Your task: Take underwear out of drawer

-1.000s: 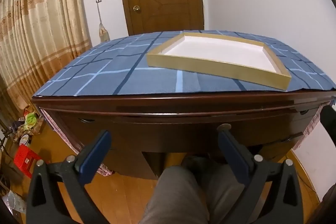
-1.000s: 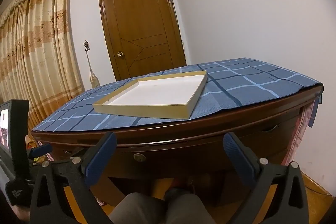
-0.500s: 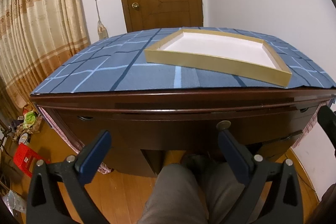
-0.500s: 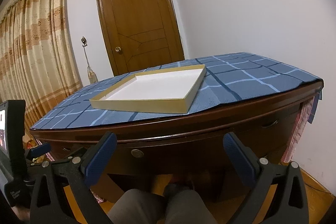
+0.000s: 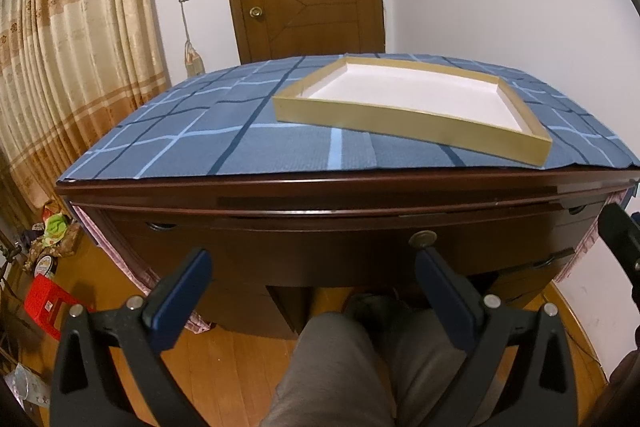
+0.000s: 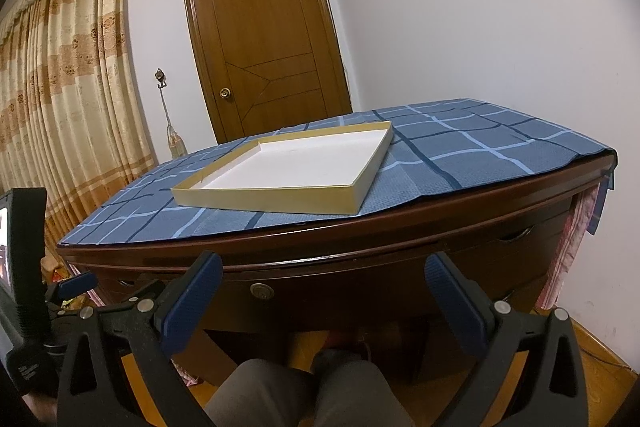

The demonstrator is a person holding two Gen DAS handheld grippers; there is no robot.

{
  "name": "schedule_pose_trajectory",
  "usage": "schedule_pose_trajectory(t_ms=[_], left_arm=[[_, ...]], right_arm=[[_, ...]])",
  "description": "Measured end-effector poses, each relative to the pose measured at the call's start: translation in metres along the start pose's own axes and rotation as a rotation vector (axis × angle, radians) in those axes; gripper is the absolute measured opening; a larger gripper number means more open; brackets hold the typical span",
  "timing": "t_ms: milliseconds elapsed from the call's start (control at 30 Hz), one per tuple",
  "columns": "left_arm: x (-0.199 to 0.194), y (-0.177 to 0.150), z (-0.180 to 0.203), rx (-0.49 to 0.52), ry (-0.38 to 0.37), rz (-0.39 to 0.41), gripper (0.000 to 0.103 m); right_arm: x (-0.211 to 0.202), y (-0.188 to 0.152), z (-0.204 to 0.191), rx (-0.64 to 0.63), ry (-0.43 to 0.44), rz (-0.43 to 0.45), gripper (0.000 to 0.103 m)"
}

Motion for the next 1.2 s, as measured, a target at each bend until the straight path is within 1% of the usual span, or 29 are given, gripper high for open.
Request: schedule_pose_trajectory(t_ms=[1200], left_arm=[[-0.0013,-0.0002,0.0011,-0.006,0.002,-0.001,0.103]], right_arm=[[0.0008,-0.0021,0.0016,0.001,-0.005,-0.01,0.103]])
Point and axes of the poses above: each gripper's, at about its wrist camera, not at the fingertips, and x roughly the way its jaws point, z to its right, y to its top, the point moved 3 cm from there along x, roughly the way its jaws point, and after that the axes turned 13 degrees about -y, right-handed, at the moved point
